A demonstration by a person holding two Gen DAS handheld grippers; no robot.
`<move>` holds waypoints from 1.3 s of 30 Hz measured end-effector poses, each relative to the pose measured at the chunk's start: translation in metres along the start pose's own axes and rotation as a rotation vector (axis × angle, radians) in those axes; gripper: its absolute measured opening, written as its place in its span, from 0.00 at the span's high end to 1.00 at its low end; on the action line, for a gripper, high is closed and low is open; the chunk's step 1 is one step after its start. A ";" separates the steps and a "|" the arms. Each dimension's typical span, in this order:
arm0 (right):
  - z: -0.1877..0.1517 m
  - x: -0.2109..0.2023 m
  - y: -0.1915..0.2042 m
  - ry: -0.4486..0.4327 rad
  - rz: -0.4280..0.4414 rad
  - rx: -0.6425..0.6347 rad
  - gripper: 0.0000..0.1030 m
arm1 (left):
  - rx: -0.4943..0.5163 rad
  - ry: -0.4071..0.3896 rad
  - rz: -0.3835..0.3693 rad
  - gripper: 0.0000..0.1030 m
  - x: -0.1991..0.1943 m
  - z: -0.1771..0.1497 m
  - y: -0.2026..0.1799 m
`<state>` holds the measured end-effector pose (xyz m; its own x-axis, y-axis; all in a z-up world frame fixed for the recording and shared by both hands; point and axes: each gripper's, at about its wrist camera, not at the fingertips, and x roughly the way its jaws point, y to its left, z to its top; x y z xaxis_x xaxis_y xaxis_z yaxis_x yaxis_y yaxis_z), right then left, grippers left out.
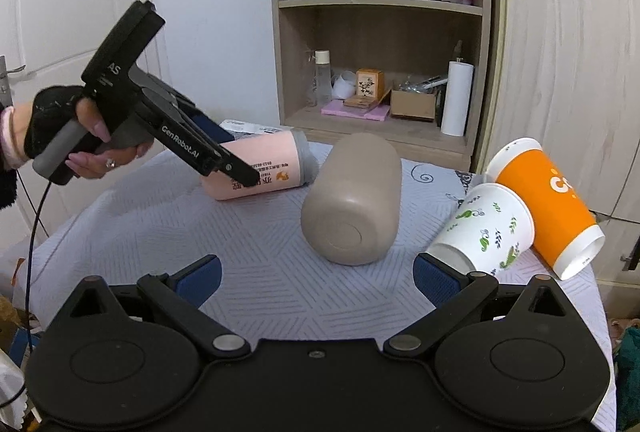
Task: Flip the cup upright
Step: 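Move the left tool toward the lying pink cup and straddle its body, then close the left gripper on the pink cup's body near its base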
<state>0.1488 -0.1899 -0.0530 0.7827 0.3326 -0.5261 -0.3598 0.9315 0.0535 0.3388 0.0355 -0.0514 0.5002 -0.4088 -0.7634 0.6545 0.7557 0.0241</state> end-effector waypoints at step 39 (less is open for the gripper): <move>-0.041 -0.027 -0.001 0.118 0.095 0.157 0.00 | -0.585 0.127 -0.133 0.40 -0.047 -0.053 -0.099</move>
<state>0.1073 -0.2064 -0.0732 0.6809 0.4087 -0.6078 -0.3379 0.9115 0.2344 0.2197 0.0072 -0.0520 0.3406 -0.4817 -0.8074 0.2691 0.8728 -0.4073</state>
